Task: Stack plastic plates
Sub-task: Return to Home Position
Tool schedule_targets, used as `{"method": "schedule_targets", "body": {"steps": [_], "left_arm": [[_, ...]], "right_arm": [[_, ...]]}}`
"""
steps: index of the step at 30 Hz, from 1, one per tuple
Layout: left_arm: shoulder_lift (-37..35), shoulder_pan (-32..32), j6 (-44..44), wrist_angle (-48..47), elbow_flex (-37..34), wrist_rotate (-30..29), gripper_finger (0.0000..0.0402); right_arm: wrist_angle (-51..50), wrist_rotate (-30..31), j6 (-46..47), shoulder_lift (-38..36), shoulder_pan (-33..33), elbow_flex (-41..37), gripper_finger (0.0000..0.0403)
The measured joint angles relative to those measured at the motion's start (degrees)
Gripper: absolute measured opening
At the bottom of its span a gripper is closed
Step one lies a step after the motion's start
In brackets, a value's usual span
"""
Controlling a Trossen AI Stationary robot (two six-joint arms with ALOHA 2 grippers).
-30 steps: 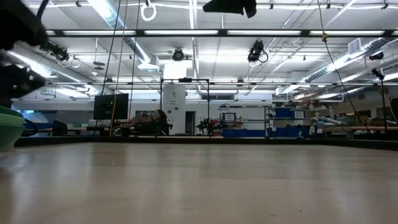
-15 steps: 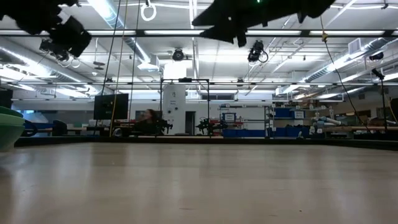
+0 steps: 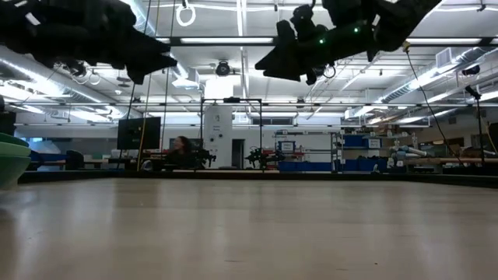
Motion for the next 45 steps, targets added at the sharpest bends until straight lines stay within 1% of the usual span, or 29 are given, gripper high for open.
{"method": "schedule_targets", "body": {"steps": [2,6,10,13,16,19,20,23,25,28,30,32,34,36,39,42,45], "left_arm": [[0.48,4.39,0.05,1.06,-0.01,0.01,0.0195],[-0.08,11.31,0.52,1.47,-0.01,1.52,0.0162],[-3.04,15.31,2.64,-3.42,-0.03,3.53,0.0127],[-6.9,16.2,2.82,-7.42,-0.03,3.7,0.0097],[-11.64,15.4,3.27,-10.15,-0.03,3.74,0.0059],[-15.72,14.11,4.83,-12.24,-0.03,3.72,0.0017],[-16.92,13.8,5.57,-13.1,-0.03,3.71,0.001],[-19.62,13.32,7.69,-16.25,-0.03,3.63,0.0009],[-21.24,13.07,8.16,-18.02,-0.05,3.92,0.0008],[-23.83,12.27,8.22,-18.27,-0.05,8.47,0.0005],[-25.89,11.7,8.24,-18.54,-0.05,10.4,0.0004],[-28.12,11.48,8.52,-20.6,-0.05,9.83,0.0005],[-30.33,11.45,9.3,-22.69,-0.08,8.83,0.0005],[-32.28,11.45,9.27,-23.81,-0.08,8.33,0.0005],[-34.87,11.11,8.13,-23.13,-0.81,8.45,0.0005],[-37.84,10.3,6.15,-21.63,-4.16,8.63,0.0005],[-39.8,9.65,3.1,-16.75,-8.64,8.7,0.0005]], "right_arm": [[2.19,-3.2,-1.05,-0.03,-1.93,-0.94,0.0187],[5.74,-6.03,-3.3,-0.1,-5.05,-4.84,0.0174],[6.17,-9.29,-4.38,-2.33,-7.07,-9.44,0.0163],[6.05,-11.25,-3.56,-6.85,-6.97,-13.19,0.0153],[5.7,-12.63,-3.49,-13.31,-5.44,-16.87,0.0143],[3.12,-11.79,-3.06,-19.95,-3.97,-20.19,0.0131],[2.39,-10.81,-2.8,-22.07,-3.59,-21.27,0.0127],[2.24,-8.05,-2.59,-26.76,-2.81,-25.72,0.0114],[3.82,-7.9,-2.44,-28.56,-2.43,-29.28,0.0107],[9.23,-8.4,-0.67,-31.02,-1.96,-34.83,0.0095],[12.91,-10.21,1.33,-32.82,-1.68,-38.3,0.0086],[16.11,-13.32,3.66,-35.3,-1.26,-41.11,0.0077],[17.91,-14.84,5.67,-38.11,-0.5,-43.5,0.0066],[17.67,-15.36,6.78,-41.03,0.62,-45.45,0.0053],[11.3,-15.4,8.44,-45.54,2.13,-45.33,0.0035],[6.98,-15.39,10.03,-49.56,3.3,-45.29,0.0019],[4.41,-15.4,9.43,-53.29,5.19,-45.27,0.0008]]}}
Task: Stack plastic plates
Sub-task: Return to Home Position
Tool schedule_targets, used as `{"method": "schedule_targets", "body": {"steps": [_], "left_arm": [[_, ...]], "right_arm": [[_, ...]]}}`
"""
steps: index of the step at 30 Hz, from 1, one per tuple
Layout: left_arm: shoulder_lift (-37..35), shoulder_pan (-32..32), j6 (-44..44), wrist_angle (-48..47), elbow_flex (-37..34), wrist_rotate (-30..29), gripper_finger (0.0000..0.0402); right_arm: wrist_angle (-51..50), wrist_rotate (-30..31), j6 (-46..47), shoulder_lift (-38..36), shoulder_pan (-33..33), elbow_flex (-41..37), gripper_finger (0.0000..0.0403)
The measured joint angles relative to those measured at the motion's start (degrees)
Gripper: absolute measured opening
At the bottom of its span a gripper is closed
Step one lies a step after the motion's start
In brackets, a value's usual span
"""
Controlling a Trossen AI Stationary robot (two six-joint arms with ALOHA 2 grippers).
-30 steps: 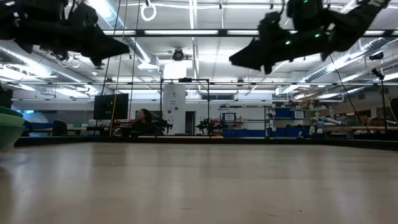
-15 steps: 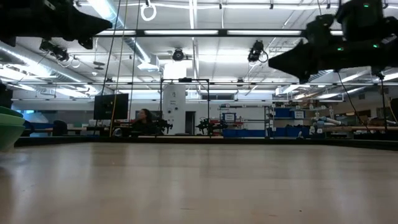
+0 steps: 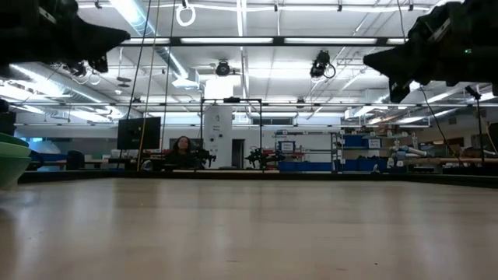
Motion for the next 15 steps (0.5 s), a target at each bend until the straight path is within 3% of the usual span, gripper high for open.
{"method": "schedule_targets", "body": {"steps": [3,9,15], "left_arm": [[0.56,-0.46,-2.75,4.62,-3.41,-0.08,0.0005],[0.74,-2.43,-4.25,2.28,-5.82,-1.61,0.0005],[0.67,-8.46,-5.62,2.04,-6.25,-4.2,0.0005]], "right_arm": [[-1.97,1.37,-1.56,-3.15,2.41,0.0,0.0006],[-10.02,10.46,-4.46,-7.67,6.24,0.09,0.0008],[-11.72,9.2,-2.15,-10.41,10.46,0.09,0.0008]]}}
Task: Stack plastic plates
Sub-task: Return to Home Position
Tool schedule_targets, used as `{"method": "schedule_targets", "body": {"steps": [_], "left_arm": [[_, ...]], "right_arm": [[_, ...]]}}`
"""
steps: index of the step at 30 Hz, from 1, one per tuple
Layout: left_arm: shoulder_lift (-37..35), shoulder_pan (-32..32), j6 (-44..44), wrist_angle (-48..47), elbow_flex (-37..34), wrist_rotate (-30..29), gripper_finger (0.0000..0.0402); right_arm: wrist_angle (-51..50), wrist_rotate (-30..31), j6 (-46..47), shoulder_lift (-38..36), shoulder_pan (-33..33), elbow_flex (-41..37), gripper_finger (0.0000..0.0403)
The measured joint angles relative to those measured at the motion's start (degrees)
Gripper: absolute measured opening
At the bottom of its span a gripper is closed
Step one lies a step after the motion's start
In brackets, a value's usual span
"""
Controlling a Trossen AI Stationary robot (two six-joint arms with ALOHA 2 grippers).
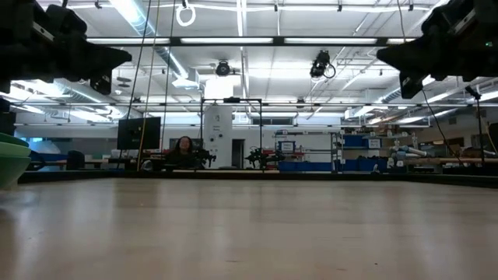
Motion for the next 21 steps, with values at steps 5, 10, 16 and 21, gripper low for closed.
{"method": "schedule_targets", "body": {"steps": [5,10,16,21], "left_arm": [[-0.04,-5.27,1.66,0.24,0.0,-4.58,0.0005],[-0.04,-11.59,1.77,-0.16,0.0,-11.57,0.0005],[-0.01,-17.8,3.18,-3.19,0.0,-18.07,0.0005],[0.05,-18.84,2.45,-4.89,-0.02,-18.24,0.0005]], "right_arm": [[-6.34,-0.08,-1.79,-5.58,1.34,0.0,0.0009],[-15.97,-0.1,-2.36,-14.75,1.34,0.0,0.0009],[-21.52,2.2,-8.71,-21.24,1.29,0.09,0.0009],[-23.23,6.47,-8.39,-20.49,-0.42,-0.31,0.0009]]}}
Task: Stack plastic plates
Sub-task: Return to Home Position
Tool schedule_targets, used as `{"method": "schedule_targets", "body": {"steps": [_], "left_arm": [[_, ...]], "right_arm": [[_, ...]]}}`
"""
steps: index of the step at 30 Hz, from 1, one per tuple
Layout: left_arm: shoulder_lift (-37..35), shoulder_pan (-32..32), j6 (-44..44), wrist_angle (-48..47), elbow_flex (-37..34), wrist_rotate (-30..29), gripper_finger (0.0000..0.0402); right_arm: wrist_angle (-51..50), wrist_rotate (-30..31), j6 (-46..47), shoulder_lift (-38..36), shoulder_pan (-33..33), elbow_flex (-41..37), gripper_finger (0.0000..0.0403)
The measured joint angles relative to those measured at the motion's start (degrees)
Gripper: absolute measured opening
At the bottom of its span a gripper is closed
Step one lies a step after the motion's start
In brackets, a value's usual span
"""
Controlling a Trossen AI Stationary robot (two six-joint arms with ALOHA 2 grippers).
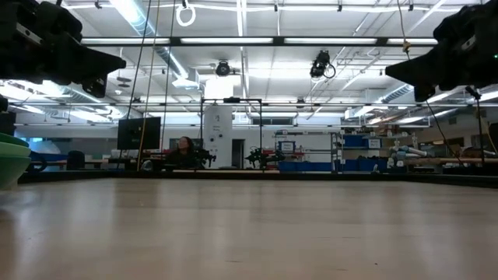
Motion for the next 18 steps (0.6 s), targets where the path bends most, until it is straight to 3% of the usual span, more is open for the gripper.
{"method": "schedule_targets", "body": {"steps": [5,8,18], "left_arm": [[-0.24,0.0,-2.22,0.38,0.0,-2.55,0.0005],[1.04,-0.53,-2.14,0.41,0.02,-5.86,0.0005],[1.9,-3.34,3.76,0.92,0.0,-6.05,0.0005]], "right_arm": [[-0.52,-4.77,0.55,0.04,-1.3,0.0,0.0009],[-0.41,-3.04,-0.3,0.04,-1.43,0.0,0.0009],[0.16,-1.09,-0.91,0.06,-1.48,-0.02,0.0017]]}}
